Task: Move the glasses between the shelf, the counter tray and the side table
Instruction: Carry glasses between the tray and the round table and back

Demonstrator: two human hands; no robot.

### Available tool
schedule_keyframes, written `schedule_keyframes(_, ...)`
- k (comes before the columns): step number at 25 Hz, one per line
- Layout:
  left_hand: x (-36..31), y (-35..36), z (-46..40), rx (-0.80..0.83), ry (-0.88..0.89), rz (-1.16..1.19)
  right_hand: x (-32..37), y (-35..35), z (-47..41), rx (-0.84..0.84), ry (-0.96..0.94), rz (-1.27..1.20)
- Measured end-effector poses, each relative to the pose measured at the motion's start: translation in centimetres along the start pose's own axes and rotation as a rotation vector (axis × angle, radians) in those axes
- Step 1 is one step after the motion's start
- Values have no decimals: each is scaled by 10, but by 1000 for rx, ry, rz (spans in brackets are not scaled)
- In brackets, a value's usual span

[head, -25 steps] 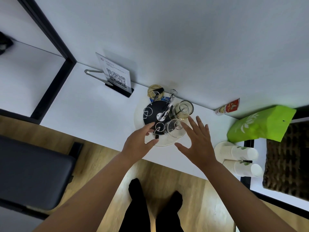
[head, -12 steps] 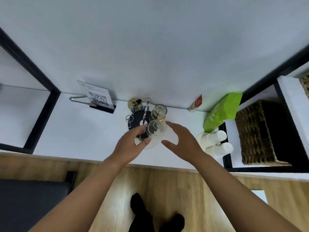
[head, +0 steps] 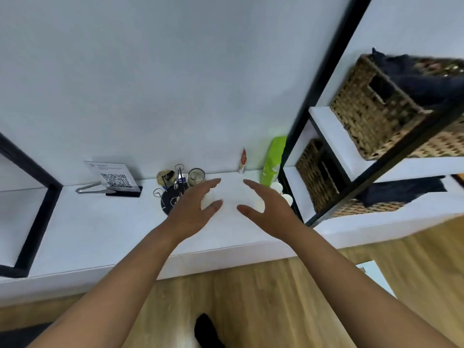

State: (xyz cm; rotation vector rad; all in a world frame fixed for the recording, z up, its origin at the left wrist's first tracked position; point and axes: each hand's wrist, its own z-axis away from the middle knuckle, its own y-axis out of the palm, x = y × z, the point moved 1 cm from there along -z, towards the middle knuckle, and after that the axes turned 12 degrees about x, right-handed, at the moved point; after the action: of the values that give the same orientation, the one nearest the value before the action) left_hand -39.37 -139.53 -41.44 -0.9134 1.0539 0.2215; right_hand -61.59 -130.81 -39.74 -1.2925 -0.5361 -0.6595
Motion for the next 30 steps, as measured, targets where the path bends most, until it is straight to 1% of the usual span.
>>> schedule_keyframes(2, -30, 18, 13, 19, 54, -17, -4, -17, 40, -49, 23, -13)
schedule_keyframes(7, -116, 72, 40, 93, 196, -151, -18, -56, 149, -192, 71, -46)
schedule_keyframes(12, -238, 130, 62, 214, 398, -224, -25, -120, 274, -411, 122, -38)
schedule_keyframes(14, -285, 153, 69, 234, 483, -231, -26, -146, 320, -493, 149, -42)
schedule_keyframes(18, -366, 204, 89, 328, 602, -236, -32, -186, 408, -641, 203, -21)
schedule_keyframes(23, -427, 269, 102, 467, 702, -275, -56, -203, 491, -770, 297, -32)
schedule_keyframes(26, -461, 316, 97, 585, 757, -291, -78, -208, 535, -853, 351, -53)
schedule_keyframes(30, -514, 390, 89, 713, 869, -301, -115, -227, 591, -978, 484, -71)
